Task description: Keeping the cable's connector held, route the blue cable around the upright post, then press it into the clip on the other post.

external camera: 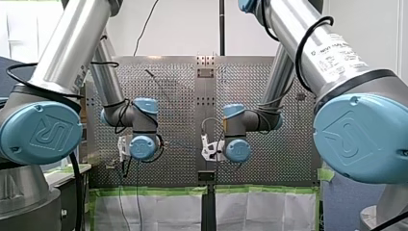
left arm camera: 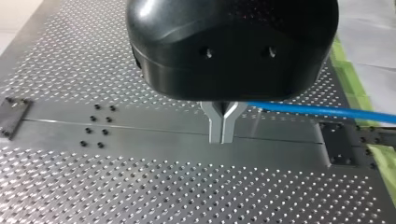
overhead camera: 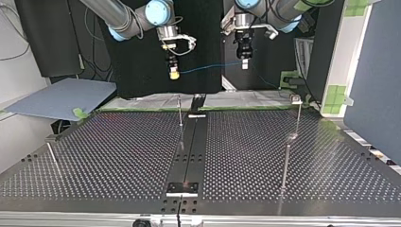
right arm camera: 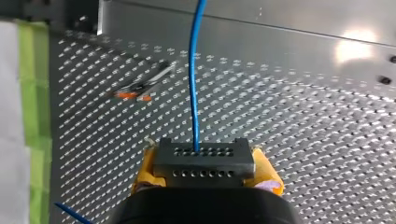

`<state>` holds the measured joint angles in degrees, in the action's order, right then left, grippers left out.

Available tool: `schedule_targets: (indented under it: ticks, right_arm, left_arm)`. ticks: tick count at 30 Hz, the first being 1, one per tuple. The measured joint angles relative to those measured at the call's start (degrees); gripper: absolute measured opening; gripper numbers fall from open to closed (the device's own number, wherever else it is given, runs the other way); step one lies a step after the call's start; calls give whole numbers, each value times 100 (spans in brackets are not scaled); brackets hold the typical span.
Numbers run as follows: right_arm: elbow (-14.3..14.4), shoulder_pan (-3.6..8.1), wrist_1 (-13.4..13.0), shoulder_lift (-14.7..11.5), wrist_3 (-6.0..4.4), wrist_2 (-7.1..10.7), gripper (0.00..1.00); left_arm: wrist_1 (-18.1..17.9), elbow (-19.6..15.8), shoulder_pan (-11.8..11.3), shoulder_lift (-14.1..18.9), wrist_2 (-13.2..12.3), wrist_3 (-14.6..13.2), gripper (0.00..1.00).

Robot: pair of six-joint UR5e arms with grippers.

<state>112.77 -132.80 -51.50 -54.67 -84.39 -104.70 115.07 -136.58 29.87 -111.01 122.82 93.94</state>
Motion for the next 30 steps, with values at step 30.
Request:
schedule_targets:
  ticks: [30]
  right_arm:
    - [-1376,91,1292,-1427,-412,1297,0]
  left_arm:
    - [1398,1179,-409,1419,58,107,0]
